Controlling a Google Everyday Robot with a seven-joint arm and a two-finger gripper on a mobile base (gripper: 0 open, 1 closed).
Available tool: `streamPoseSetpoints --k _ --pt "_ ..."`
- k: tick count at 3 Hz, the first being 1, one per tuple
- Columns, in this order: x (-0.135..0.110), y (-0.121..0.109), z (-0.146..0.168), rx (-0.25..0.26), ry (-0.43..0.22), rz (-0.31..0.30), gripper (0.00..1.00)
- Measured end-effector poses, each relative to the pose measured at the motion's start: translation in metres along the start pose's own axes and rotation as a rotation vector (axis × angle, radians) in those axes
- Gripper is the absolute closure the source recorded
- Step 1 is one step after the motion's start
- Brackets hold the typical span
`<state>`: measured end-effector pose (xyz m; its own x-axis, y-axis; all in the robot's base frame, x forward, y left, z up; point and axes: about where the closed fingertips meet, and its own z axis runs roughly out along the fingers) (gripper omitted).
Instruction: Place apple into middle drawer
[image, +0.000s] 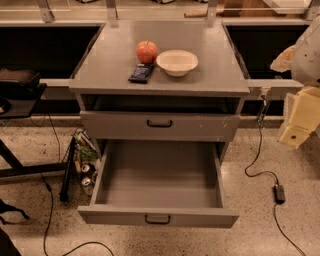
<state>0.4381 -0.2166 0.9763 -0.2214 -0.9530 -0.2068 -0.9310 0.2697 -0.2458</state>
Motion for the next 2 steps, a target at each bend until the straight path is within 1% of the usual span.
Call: streamPoseSetpoints --k 1,2 --pt "0.000 0.000 0.000 0.000 0.000 0.000 0.00" --pt "-0.031 -0.017 -0.009 0.019 -0.068 -0.006 0.00"
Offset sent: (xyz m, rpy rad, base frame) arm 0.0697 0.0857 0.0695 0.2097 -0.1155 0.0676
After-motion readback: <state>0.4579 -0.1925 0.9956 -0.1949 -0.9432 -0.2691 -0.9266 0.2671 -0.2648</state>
